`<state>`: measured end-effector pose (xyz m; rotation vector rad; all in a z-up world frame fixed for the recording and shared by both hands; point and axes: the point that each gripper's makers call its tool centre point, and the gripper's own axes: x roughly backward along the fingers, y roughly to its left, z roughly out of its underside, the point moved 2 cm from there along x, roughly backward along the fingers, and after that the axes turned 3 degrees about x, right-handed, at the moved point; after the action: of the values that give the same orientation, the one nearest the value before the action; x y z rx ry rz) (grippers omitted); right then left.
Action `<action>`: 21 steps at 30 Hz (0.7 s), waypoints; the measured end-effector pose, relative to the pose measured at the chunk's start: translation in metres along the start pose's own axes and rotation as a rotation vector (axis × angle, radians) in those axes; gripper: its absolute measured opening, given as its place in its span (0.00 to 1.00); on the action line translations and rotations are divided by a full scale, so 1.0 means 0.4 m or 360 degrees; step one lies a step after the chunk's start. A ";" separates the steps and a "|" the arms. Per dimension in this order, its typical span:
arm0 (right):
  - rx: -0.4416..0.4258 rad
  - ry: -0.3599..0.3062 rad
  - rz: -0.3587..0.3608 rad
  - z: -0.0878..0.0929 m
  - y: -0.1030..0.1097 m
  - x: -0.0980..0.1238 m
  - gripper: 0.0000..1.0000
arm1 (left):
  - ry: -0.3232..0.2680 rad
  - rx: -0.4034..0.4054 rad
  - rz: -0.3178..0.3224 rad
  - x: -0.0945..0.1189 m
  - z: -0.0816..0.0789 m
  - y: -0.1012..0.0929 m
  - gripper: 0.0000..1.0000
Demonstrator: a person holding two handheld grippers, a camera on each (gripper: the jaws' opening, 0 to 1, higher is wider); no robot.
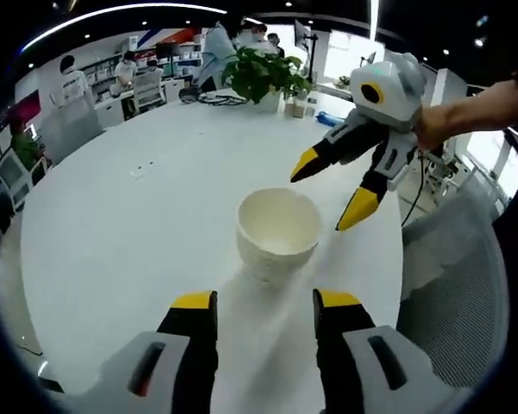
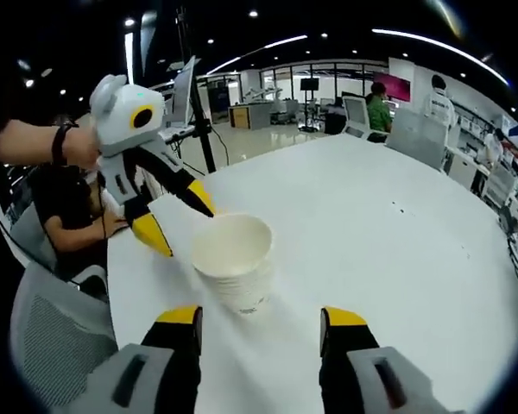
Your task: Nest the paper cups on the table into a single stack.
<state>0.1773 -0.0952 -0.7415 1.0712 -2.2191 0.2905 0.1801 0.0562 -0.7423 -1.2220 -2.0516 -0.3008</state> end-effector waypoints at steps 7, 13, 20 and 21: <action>-0.0135 -0.0075 0.0063 0.028 -0.003 0.054 0.62 | -0.0099 0.0144 -0.0049 0.055 0.031 -0.036 0.47; -0.0284 -0.0196 0.0106 0.039 0.032 0.084 0.67 | -0.0205 0.0236 -0.0187 0.083 0.053 -0.038 0.55; -0.0392 -0.0217 0.0181 0.076 0.028 0.131 0.70 | -0.0308 0.0329 -0.0314 0.124 0.077 -0.071 0.57; -0.0402 -0.0223 0.0184 0.077 0.032 0.137 0.70 | -0.0309 0.0338 -0.0325 0.127 0.082 -0.072 0.58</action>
<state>0.1287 -0.1348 -0.7290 0.8516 -2.3706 -0.0177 0.1259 0.0922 -0.7267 -0.9457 -2.3144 -0.0564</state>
